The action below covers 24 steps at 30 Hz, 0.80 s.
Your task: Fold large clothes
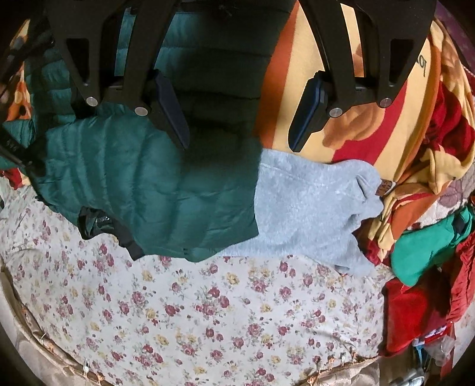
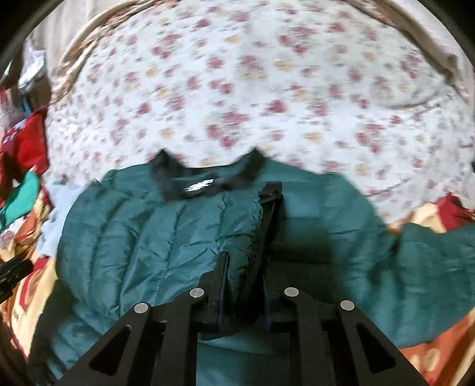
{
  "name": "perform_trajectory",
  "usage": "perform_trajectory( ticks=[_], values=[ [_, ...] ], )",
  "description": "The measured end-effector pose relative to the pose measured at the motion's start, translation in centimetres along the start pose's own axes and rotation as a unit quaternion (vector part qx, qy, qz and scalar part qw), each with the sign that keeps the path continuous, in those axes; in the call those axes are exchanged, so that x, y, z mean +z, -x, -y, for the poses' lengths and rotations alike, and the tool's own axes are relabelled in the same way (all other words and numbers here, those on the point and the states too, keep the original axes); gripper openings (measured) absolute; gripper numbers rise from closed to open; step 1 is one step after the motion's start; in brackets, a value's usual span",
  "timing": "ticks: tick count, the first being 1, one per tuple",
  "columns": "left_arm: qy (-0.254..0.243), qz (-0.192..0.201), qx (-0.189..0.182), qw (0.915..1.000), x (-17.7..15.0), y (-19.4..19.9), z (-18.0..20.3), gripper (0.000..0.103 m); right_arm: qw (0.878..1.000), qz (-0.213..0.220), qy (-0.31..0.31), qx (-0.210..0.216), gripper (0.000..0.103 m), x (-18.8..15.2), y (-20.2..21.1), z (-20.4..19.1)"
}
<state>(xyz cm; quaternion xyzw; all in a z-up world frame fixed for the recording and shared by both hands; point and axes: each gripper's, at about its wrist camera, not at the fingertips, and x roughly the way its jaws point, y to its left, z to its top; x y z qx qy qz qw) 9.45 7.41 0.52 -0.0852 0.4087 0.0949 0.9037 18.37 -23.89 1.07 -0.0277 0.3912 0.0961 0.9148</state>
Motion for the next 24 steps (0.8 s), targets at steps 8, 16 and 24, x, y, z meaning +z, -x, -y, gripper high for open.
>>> perform_trajectory(
  ticks=[8, 16, 24],
  values=[
    [-0.011, -0.007, 0.008, 0.9999, -0.2, -0.9, 1.1, 0.069, 0.997, -0.001, 0.001, -0.079, 0.006, -0.5, 0.2, 4.8],
    [-0.009, -0.017, 0.006, 0.9998, 0.0, -2.1, 2.0, 0.069, 0.995, -0.018, -0.099, -0.008, 0.005, -1.8, -1.1, 9.4],
    [-0.006, -0.012, 0.010, 0.9999, -0.4, -1.7, 1.3, 0.069, 0.987, -0.002, -0.146, 0.061, 0.067, -2.4, 0.3, 8.3]
  ],
)
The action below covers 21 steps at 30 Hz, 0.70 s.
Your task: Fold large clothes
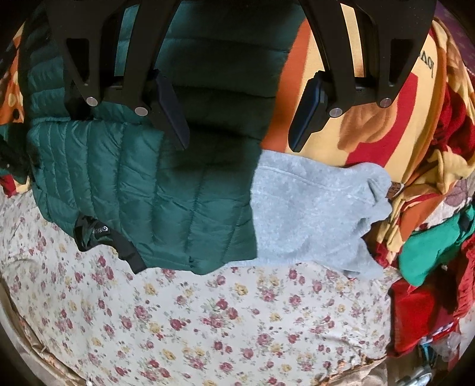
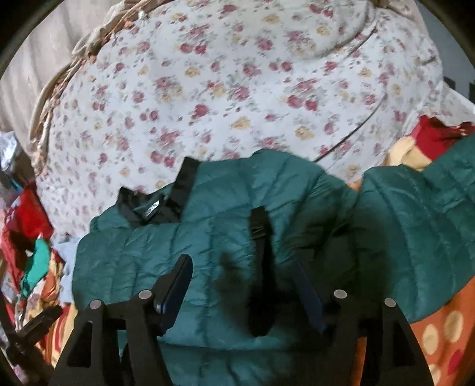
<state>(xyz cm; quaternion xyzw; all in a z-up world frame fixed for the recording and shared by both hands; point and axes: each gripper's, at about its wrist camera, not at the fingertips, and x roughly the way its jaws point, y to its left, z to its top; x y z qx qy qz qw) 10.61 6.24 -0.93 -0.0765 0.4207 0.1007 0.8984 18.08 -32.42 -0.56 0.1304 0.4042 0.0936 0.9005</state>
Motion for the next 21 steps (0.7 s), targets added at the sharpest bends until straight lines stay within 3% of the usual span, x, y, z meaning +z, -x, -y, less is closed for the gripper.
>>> perform_trajectory(
  ticks=[3, 4, 5, 6, 7, 12, 15, 20, 21],
  values=[
    [0.012, -0.008, 0.002, 0.9999, -0.1, -0.3, -0.8, 0.069, 0.999, -0.034, 0.035, -0.010, 0.067, -0.6, -2.6, -1.5],
    [0.016, -0.011, 0.003, 0.9998, -0.1, -0.4, -1.0, 0.069, 0.998, -0.045, 0.044, -0.016, 0.062, -0.8, -3.4, -1.6],
    [0.018, -0.012, 0.004, 0.9998, -0.2, -0.5, -1.1, 0.069, 0.996, -0.059, 0.056, -0.028, 0.052, -1.2, -4.5, -2.0],
    [0.019, -0.013, 0.006, 0.9997, -0.2, -0.5, -1.2, 0.069, 0.995, -0.066, 0.070, -0.036, 0.023, -1.5, -5.1, -2.4],
    [0.019, -0.013, 0.006, 0.9997, -0.1, -0.5, -1.2, 0.069, 0.993, -0.068, 0.089, -0.038, 0.007, -1.6, -5.2, -2.9],
    [0.023, 0.001, 0.000, 0.9997, 0.7, -0.7, -0.6, 0.069, 0.989, 0.002, 0.125, -0.077, 0.006, -0.1, -2.4, -3.1],
    [0.024, 0.000, -0.010, 0.9997, 1.4, -1.2, 0.7, 0.069, 0.987, -0.001, 0.110, -0.116, 0.006, 0.9, -3.8, -1.7],
    [0.025, 0.004, -0.027, 0.9993, 2.7, -2.7, 3.2, 0.069, 0.986, -0.004, 0.124, -0.107, 0.006, 0.8, -5.7, -1.9],
    [0.023, 0.005, -0.026, 0.9994, 2.9, -3.0, 3.6, 0.069, 0.987, -0.008, 0.125, -0.104, 0.012, 0.9, -5.6, -2.0]
  ],
)
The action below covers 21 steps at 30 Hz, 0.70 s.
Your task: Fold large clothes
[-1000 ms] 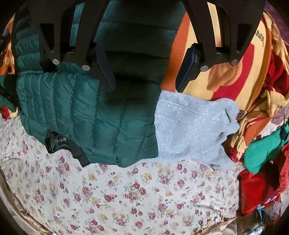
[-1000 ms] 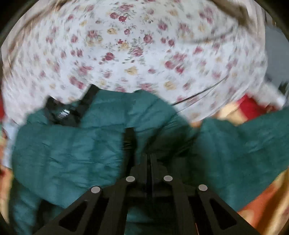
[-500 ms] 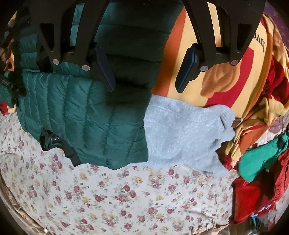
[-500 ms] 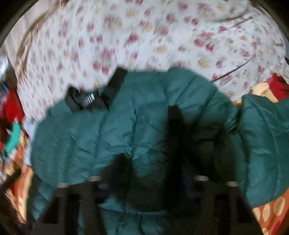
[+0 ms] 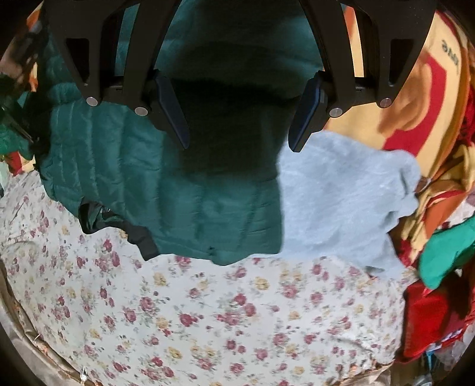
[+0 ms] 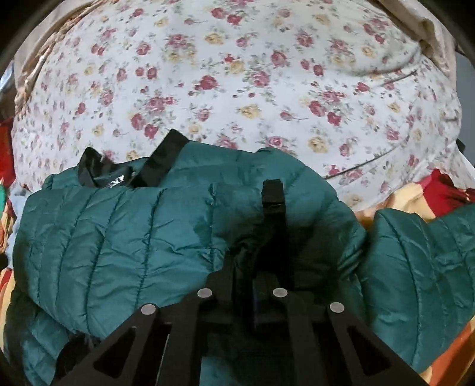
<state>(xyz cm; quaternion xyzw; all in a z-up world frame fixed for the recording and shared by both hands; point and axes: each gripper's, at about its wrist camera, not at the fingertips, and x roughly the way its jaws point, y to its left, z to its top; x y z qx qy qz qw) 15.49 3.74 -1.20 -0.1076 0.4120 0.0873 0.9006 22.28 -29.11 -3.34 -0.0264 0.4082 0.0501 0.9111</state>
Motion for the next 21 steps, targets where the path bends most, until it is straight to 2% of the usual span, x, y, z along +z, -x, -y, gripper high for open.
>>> perform_trajectory(
  ticks=[1, 2, 3, 4, 6, 8, 10, 12, 15, 17, 21],
  values=[
    [-0.003, 0.000, 0.004, 1.0000, 0.2, -0.5, 0.3, 0.069, 1.000, -0.004, -0.001, -0.001, 0.031, 0.0, 0.4, -0.1],
    [-0.005, -0.001, 0.008, 0.9999, 0.4, -0.9, 0.6, 0.069, 1.000, 0.000, -0.002, -0.004, 0.046, -0.2, 1.0, -0.1],
    [-0.006, -0.003, 0.010, 0.9999, 0.5, -1.4, 0.7, 0.069, 1.000, 0.013, -0.002, -0.006, 0.066, -0.5, 2.0, -0.6],
    [-0.006, -0.006, 0.010, 0.9999, 0.5, -1.8, 0.8, 0.069, 0.999, 0.033, -0.002, -0.004, 0.070, -0.8, 3.1, -0.9],
    [-0.007, -0.009, 0.011, 0.9999, 0.5, -2.6, 1.0, 0.069, 0.999, 0.043, 0.007, 0.010, 0.070, -0.9, 4.0, -1.5],
    [-0.013, -0.010, 0.018, 0.9997, 0.4, -3.2, 1.3, 0.069, 0.998, 0.037, 0.021, 0.043, 0.070, -0.9, 4.4, -2.6],
    [-0.022, -0.009, 0.025, 0.9994, 0.2, -3.6, 1.6, 0.070, 0.996, 0.024, 0.041, 0.082, 0.070, -0.9, 3.8, -4.3],
    [-0.028, -0.008, 0.028, 0.9992, 0.1, -3.9, 1.8, 0.073, 0.994, 0.008, 0.055, 0.094, 0.069, -1.0, 2.5, -5.9],
    [-0.035, -0.007, 0.028, 0.9990, 0.0, -4.2, 2.0, 0.077, 0.995, -0.018, 0.075, 0.068, 0.057, -1.1, -0.4, -7.3],
    [-0.037, -0.008, 0.026, 0.9990, -0.1, -4.6, 1.9, 0.080, 0.996, -0.030, 0.069, 0.056, 0.057, -1.0, -2.4, -7.5],
    [-0.036, -0.010, 0.022, 0.9991, -0.2, -5.1, 2.0, 0.083, 0.997, -0.015, 0.071, 0.038, 0.057, 0.0, -3.9, -7.9]
  ],
)
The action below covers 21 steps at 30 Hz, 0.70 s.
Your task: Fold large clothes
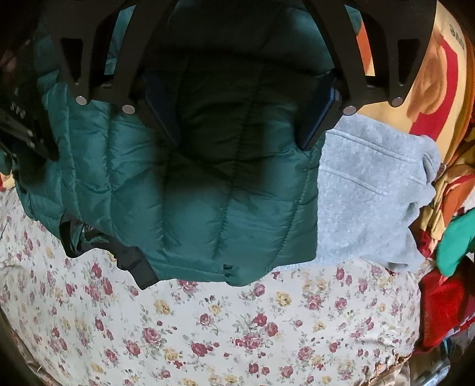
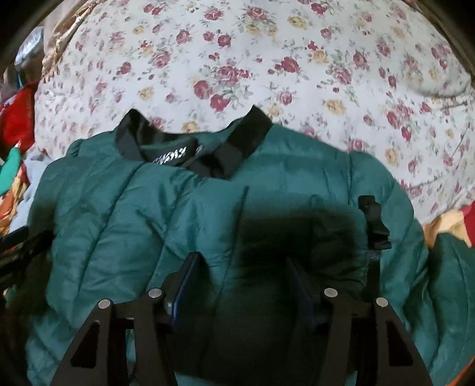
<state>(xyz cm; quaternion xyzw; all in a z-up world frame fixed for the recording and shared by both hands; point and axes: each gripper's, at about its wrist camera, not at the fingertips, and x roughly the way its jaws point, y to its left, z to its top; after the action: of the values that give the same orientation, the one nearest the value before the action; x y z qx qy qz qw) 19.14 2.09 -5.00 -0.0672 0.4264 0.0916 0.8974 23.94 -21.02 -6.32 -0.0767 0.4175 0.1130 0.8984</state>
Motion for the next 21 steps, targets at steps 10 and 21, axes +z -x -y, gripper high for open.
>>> perform_trajectory(
  ticks=[10, 21],
  values=[
    [-0.006, -0.002, 0.004, 1.0000, -0.2, -0.5, 0.3, 0.087, 0.999, 0.019, -0.012, 0.026, 0.057, -0.9, 4.8, 1.6],
    [-0.024, -0.005, 0.001, 0.9997, -0.6, -0.9, 0.9, 0.100, 0.999, -0.026, -0.015, 0.009, 0.059, -2.7, 2.9, 2.1]
  ],
)
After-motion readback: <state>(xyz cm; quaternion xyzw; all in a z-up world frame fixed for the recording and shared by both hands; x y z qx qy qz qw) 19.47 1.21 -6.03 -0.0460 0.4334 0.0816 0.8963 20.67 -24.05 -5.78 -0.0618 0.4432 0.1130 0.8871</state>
